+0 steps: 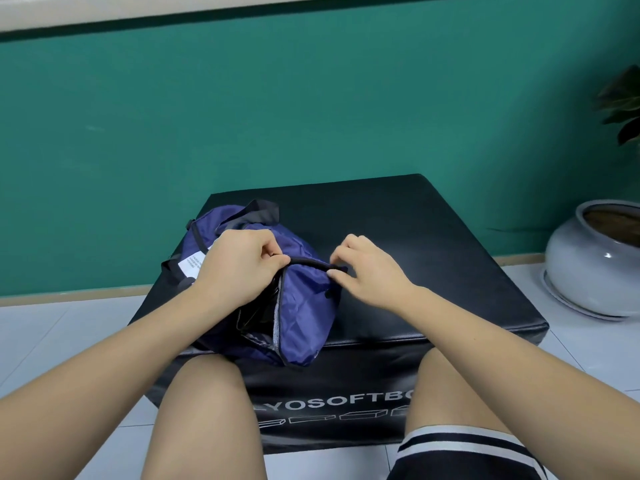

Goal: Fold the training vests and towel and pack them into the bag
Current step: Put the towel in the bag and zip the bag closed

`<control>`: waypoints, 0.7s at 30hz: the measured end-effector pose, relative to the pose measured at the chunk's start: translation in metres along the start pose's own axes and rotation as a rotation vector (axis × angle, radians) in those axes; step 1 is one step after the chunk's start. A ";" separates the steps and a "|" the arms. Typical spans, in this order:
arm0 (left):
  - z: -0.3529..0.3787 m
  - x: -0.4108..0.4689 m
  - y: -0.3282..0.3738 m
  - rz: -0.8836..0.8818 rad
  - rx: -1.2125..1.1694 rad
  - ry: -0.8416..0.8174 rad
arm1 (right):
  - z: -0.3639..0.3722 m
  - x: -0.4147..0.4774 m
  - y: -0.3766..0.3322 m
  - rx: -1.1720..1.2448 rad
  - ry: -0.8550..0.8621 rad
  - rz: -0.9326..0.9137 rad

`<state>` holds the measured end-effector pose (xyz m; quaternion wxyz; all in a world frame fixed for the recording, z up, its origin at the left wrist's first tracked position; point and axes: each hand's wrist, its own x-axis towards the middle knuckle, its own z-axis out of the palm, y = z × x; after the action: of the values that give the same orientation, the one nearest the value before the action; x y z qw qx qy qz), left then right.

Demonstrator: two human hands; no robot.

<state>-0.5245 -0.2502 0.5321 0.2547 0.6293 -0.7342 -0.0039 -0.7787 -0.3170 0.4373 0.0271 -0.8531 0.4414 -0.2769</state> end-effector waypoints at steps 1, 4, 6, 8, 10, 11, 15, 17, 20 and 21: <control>-0.001 0.001 0.001 -0.016 -0.015 -0.006 | -0.004 0.005 -0.010 0.006 0.025 -0.042; -0.003 0.003 0.009 -0.042 -0.054 -0.022 | -0.008 0.019 -0.037 -0.036 0.079 -0.176; -0.003 0.003 0.012 -0.055 -0.068 -0.023 | -0.008 0.027 -0.046 -0.083 0.091 -0.215; -0.004 0.001 0.012 -0.072 -0.080 -0.023 | -0.008 0.032 -0.049 -0.121 0.106 -0.245; -0.005 -0.001 0.011 -0.085 -0.100 -0.020 | -0.006 0.035 -0.051 -0.190 0.116 -0.309; -0.006 -0.002 0.010 -0.090 -0.108 -0.018 | -0.006 0.036 -0.052 -0.229 0.122 -0.345; -0.008 -0.006 0.011 -0.110 -0.086 0.011 | -0.014 0.041 -0.050 -0.324 0.127 -0.429; -0.008 -0.011 0.012 -0.106 -0.048 0.036 | -0.019 0.043 -0.047 -0.342 0.133 -0.431; -0.006 -0.019 0.011 -0.108 -0.045 0.059 | -0.023 0.047 -0.040 -0.324 0.134 -0.391; -0.005 -0.022 0.010 -0.110 -0.050 0.062 | -0.025 0.048 -0.038 -0.315 0.129 -0.371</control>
<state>-0.5298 -0.2265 0.5316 0.2923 0.6619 -0.6900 -0.0168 -0.7413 -0.3259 0.4904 -0.1856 -0.8938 0.3158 -0.2587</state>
